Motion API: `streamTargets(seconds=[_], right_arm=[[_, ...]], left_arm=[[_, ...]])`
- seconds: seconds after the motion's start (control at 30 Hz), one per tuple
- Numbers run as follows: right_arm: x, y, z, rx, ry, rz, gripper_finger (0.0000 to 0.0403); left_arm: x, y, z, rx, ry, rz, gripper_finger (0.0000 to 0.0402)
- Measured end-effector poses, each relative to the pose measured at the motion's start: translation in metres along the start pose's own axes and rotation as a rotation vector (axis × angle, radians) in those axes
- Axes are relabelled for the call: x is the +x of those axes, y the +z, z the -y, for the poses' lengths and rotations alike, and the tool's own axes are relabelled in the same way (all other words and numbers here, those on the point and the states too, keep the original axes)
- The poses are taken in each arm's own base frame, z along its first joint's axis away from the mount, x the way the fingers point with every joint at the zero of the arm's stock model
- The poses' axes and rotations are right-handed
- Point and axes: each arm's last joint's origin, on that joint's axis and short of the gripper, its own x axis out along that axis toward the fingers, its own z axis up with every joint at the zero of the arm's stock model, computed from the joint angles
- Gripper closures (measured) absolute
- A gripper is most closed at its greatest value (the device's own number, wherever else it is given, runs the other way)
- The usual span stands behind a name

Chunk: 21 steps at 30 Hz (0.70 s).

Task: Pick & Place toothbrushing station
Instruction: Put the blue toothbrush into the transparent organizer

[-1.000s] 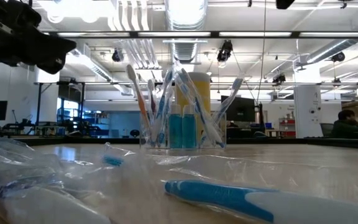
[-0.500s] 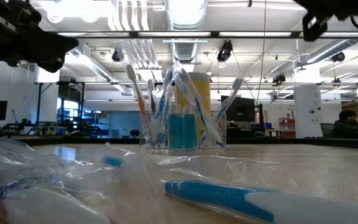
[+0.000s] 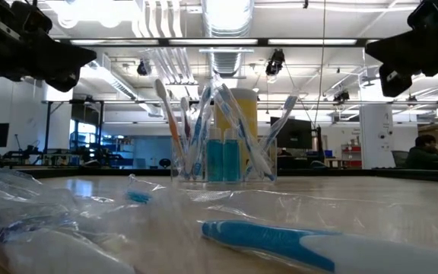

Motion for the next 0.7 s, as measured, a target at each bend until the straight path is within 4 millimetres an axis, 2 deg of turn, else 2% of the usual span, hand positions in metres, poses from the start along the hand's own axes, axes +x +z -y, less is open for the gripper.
streamTargets(seconds=[0.37,0.7], right_arm=[[0.0002,-0.0006,0.0,-0.003,-0.001,-0.005,0.0394],[0.0006,-0.0013,0.0001,0.003,-0.003,-0.013,0.0394]], left_arm=[[-0.0003,-0.0086,0.0,-0.016,-0.011,-0.085,0.0385],[-0.0001,-0.0092,0.0006,-0.017,-0.032,-0.086,0.0397]])
